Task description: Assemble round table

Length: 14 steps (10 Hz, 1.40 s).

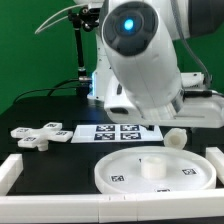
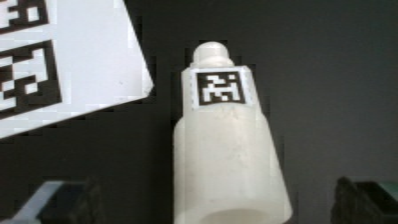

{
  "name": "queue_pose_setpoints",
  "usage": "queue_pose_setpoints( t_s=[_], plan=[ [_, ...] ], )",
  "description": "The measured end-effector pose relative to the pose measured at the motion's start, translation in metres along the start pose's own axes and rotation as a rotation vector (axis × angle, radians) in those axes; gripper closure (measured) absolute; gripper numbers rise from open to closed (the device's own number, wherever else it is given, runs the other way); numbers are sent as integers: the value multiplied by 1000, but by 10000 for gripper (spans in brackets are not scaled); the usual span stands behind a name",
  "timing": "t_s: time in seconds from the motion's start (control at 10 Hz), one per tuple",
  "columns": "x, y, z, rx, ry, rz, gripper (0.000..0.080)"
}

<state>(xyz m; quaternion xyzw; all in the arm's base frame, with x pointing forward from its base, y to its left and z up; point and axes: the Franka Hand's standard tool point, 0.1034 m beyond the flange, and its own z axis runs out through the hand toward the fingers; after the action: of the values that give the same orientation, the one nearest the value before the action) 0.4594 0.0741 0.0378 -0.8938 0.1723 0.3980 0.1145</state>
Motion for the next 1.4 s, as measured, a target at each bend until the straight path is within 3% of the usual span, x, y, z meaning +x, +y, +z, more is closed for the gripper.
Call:
queue_pose_setpoints(
  t_s=[0.3, 0.4, 1.1, 1.2, 1.3, 1.4],
  plan=[
    [4, 3, 12, -16, -152, -4, 151],
    [10, 1, 13, -15, -133, -5, 151],
    [14, -2, 22, -22, -123, -17, 156],
    [14, -2, 22, -22, -123, -21, 315],
    [14, -2, 22, -21, -123, -23, 315],
    [14, -2, 22, -21, -123, -27, 392]
  ],
)
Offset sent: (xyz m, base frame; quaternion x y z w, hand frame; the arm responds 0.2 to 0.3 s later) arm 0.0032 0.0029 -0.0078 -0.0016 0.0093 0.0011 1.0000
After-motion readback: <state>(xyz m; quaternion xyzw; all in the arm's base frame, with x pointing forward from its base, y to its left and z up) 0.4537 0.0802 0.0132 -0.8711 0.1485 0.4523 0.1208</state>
